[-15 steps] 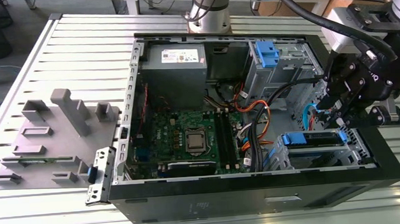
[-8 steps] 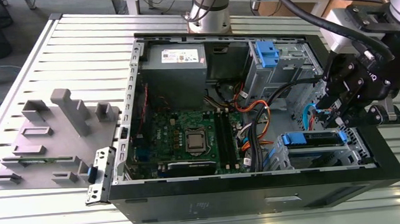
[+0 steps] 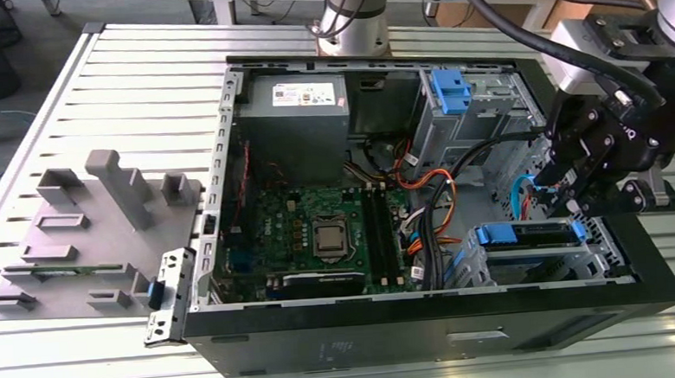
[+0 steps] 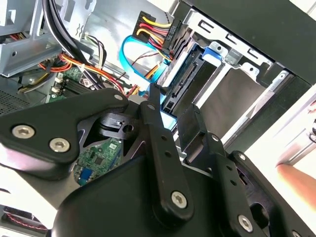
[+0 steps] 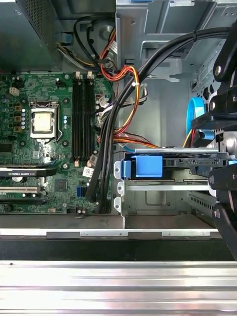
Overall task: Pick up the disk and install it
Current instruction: 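Insert the first disk wire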
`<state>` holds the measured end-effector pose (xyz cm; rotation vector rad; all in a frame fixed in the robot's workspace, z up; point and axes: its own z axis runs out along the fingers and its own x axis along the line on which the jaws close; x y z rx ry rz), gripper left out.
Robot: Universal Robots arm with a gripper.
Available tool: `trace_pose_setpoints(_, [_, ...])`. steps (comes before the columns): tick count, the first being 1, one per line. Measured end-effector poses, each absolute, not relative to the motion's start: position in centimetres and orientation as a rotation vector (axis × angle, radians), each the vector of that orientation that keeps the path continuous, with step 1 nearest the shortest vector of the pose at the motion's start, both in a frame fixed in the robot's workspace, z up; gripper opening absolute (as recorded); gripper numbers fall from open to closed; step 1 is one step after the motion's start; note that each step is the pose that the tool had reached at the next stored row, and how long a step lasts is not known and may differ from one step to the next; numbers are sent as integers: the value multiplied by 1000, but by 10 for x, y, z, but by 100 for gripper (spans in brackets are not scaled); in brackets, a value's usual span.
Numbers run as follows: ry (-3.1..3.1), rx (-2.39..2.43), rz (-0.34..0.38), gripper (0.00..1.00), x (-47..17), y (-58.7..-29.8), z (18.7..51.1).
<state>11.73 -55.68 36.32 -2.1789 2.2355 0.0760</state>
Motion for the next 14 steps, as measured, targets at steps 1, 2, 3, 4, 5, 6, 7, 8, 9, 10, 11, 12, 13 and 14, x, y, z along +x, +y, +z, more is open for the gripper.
trace_pose_setpoints(1, [2236, -2179, 76, 42, 117, -557, 363])
trace_pose_setpoints(2, [2236, -2178, 76, 42, 117, -557, 362])
trace_pose_setpoints(3, [2236, -2178, 76, 42, 117, -557, 362])
trace_pose_setpoints(4, [2236, -2178, 76, 42, 117, -557, 362])
trace_pose_setpoints(5, [2236, -2178, 76, 42, 117, -557, 362])
trace_pose_setpoints(6, [2236, -2178, 76, 42, 117, -557, 362])
trace_pose_setpoints(7, [2236, -2178, 76, 42, 117, -557, 362])
trace_pose_setpoints(8, [2236, -2178, 76, 42, 117, -557, 362])
trace_pose_setpoints(9, [2236, -2178, 76, 42, 117, -557, 362])
trace_pose_setpoints(10, [2236, -2178, 76, 42, 117, -557, 362])
trace_pose_setpoints(11, [2236, -2179, 75, 42, 117, -557, 361])
trace_pose_setpoints(12, [2237, -2179, 75, 42, 117, -557, 360])
trace_pose_setpoints(13, [2237, -2179, 74, 42, 117, -557, 360])
trace_pose_setpoints(14, [2237, -2180, 73, 42, 117, -557, 359])
